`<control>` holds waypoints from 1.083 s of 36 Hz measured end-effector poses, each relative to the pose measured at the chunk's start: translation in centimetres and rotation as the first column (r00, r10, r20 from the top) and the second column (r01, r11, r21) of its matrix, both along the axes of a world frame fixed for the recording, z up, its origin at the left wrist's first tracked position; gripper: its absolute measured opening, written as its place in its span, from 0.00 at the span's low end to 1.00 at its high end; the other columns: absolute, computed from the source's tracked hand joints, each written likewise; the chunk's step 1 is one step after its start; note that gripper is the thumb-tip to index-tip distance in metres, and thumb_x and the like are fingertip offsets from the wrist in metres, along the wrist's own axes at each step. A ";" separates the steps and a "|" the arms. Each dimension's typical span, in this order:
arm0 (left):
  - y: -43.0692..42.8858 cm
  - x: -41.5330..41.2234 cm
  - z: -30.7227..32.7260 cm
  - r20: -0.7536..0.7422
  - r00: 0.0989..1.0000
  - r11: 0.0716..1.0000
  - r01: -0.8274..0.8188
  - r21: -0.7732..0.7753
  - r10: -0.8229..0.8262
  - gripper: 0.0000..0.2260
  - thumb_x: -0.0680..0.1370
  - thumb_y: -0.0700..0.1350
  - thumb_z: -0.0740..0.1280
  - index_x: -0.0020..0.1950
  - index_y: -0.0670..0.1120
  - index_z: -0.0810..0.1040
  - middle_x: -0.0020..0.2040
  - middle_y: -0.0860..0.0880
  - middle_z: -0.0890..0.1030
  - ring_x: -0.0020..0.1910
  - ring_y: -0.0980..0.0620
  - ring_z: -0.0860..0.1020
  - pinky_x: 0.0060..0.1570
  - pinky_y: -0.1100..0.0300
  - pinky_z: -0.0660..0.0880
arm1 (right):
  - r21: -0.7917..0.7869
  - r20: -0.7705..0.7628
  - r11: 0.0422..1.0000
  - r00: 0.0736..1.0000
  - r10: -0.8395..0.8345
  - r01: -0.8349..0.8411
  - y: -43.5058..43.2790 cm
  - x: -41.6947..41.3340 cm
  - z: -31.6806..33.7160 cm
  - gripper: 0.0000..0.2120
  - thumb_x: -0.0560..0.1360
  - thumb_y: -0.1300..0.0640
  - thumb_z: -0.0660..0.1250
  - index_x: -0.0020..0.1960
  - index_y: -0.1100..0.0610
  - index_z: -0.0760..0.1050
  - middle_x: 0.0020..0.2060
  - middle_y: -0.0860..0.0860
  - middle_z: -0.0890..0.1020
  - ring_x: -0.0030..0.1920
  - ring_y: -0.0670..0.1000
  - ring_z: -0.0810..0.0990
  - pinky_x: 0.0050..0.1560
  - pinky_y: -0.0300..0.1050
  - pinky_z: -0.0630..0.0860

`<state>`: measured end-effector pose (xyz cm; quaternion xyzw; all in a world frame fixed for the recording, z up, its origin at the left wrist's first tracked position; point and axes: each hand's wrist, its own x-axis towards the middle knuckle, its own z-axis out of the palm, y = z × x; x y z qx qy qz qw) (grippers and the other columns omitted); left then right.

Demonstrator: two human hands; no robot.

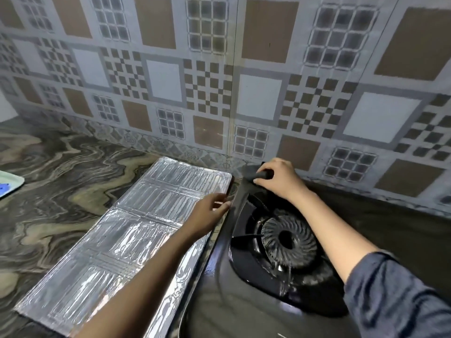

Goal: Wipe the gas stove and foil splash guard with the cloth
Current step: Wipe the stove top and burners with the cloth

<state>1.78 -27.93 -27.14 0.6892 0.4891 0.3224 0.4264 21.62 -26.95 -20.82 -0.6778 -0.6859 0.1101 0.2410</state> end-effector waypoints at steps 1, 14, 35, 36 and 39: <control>-0.1 0.0 0.0 0.002 1.000 1.000 0.008 -0.010 -0.008 0.15 0.78 0.44 0.65 0.63 0.41 0.74 0.55 0.48 0.79 0.52 0.55 0.76 0.41 0.74 0.70 | -0.028 -0.005 0.999 1.000 0.018 -0.018 0.0 0.0 0.0 0.09 0.71 0.54 0.72 0.49 0.56 0.80 0.45 0.53 0.74 0.53 0.55 0.73 0.50 0.42 0.65; 0.3 0.8 -0.2 0.093 0.992 0.992 0.094 -0.087 -0.086 0.14 0.77 0.37 0.62 0.63 0.39 0.75 0.58 0.41 0.80 0.51 0.52 0.78 0.55 0.59 0.75 | -0.129 -0.034 0.976 0.984 0.174 -0.177 1.2 0.5 -0.4 0.15 0.75 0.47 0.64 0.59 0.51 0.75 0.69 0.50 0.64 0.71 0.51 0.61 0.69 0.45 0.57; 0.6 1.9 -1.7 0.247 0.963 0.987 0.133 -0.087 -0.108 0.18 0.80 0.37 0.57 0.70 0.41 0.68 0.61 0.49 0.75 0.59 0.56 0.73 0.52 0.78 0.68 | -0.302 0.106 0.856 0.877 0.468 -0.420 5.7 0.4 -4.6 0.21 0.80 0.51 0.55 0.73 0.51 0.60 0.75 0.47 0.57 0.76 0.48 0.47 0.75 0.47 0.44; 0.6 2.0 -1.7 0.245 0.964 0.987 0.132 -0.087 -0.107 0.18 0.80 0.37 0.57 0.70 0.41 0.68 0.62 0.47 0.75 0.60 0.56 0.73 0.53 0.77 0.68 | -0.293 0.117 0.861 0.878 0.465 -0.417 5.8 0.5 -4.8 0.21 0.80 0.50 0.55 0.72 0.50 0.60 0.75 0.46 0.58 0.76 0.48 0.48 0.75 0.48 0.44; 0.8 2.1 -1.8 0.255 0.961 0.986 0.135 -0.099 -0.106 0.18 0.80 0.37 0.57 0.70 0.41 0.67 0.65 0.45 0.75 0.61 0.54 0.73 0.59 0.67 0.69 | -0.265 0.118 0.889 0.903 0.414 -0.373 6.1 0.9 -5.0 0.21 0.80 0.49 0.55 0.72 0.49 0.60 0.75 0.46 0.58 0.76 0.48 0.48 0.75 0.48 0.45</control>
